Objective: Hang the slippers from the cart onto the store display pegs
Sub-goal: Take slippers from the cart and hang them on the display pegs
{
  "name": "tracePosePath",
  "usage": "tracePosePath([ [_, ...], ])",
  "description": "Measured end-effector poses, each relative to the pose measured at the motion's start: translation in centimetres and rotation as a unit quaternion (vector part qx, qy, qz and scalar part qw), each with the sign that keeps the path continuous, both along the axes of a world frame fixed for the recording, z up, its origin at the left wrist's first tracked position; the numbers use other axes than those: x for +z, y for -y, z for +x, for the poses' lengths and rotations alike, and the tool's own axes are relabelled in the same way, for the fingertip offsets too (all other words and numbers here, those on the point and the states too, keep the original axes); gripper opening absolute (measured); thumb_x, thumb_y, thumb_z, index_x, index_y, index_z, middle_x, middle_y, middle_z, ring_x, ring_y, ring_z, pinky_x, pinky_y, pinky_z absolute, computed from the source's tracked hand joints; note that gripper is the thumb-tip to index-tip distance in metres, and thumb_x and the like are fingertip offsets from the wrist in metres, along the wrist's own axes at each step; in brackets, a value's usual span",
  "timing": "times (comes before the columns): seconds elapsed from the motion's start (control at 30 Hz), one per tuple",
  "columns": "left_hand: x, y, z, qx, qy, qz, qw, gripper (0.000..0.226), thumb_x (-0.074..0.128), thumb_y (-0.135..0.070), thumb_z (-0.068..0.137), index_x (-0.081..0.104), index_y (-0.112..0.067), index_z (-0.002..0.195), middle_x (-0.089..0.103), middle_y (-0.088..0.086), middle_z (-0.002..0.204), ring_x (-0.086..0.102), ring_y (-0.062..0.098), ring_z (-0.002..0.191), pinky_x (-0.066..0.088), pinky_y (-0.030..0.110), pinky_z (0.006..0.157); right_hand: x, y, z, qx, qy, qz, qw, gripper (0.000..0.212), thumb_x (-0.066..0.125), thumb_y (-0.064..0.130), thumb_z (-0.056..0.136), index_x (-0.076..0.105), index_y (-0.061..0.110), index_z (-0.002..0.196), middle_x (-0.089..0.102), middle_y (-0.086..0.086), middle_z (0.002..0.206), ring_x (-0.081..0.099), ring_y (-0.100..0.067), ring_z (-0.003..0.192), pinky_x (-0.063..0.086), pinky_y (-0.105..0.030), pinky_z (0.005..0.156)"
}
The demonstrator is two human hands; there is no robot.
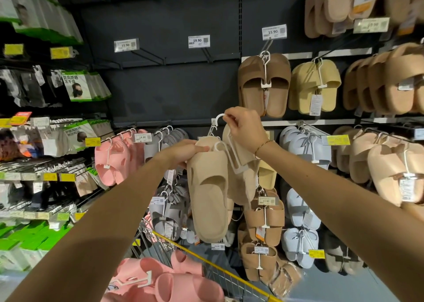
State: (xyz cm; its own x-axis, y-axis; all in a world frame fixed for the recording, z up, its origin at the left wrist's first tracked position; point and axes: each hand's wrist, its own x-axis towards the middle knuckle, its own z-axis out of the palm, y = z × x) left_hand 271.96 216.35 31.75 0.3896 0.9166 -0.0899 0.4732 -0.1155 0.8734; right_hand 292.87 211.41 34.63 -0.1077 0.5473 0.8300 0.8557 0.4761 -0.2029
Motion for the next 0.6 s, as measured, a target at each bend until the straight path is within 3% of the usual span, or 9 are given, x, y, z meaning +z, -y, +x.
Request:
tracePosePath([
  [0.13,-0.7,-0.2,-0.1,0.046,0.077,-0.017,0.996,0.03,0.062,-0.039,0.098,0.061,-0.023,0.123,0.069,0.005,0.104,0.065,0.021,0.089,0.055,0.031,0.068,-0.5,0.4,0.5,0.009,0.022,-0.013,1.0,0.016,0.056,0.015,0.1,0.07,0.008,0.099,0.066,-0.004,0.085,0.061,-0.017,0.077,0.055,-0.039,0.072],
  [0.33,-1.9,-0.2,0.3,0.067,0.114,0.003,0.991,0.024,0.059,-0.038,0.1,0.062,-0.026,0.121,0.069,0.0,0.103,0.064,0.017,0.088,0.052,0.03,0.067,-0.9,0.5,0.5,0.005,0.04,-0.062,0.997,0.02,0.052,0.015,0.101,0.069,0.006,0.096,0.065,-0.007,0.085,0.061,-0.021,0.078,0.054,-0.043,0.073],
  [0.6,-2.8,-0.3,0.5,0.066,0.162,0.027,0.984,0.008,0.059,-0.029,0.101,0.065,-0.031,0.107,0.07,0.001,0.112,0.065,0.019,0.097,0.054,0.033,0.079,-0.8,0.5,1.1,0.006,-0.014,-0.102,0.995,0.017,0.057,0.016,0.1,0.071,0.008,0.095,0.067,-0.002,0.082,0.062,-0.014,0.077,0.055,-0.033,0.075],
])
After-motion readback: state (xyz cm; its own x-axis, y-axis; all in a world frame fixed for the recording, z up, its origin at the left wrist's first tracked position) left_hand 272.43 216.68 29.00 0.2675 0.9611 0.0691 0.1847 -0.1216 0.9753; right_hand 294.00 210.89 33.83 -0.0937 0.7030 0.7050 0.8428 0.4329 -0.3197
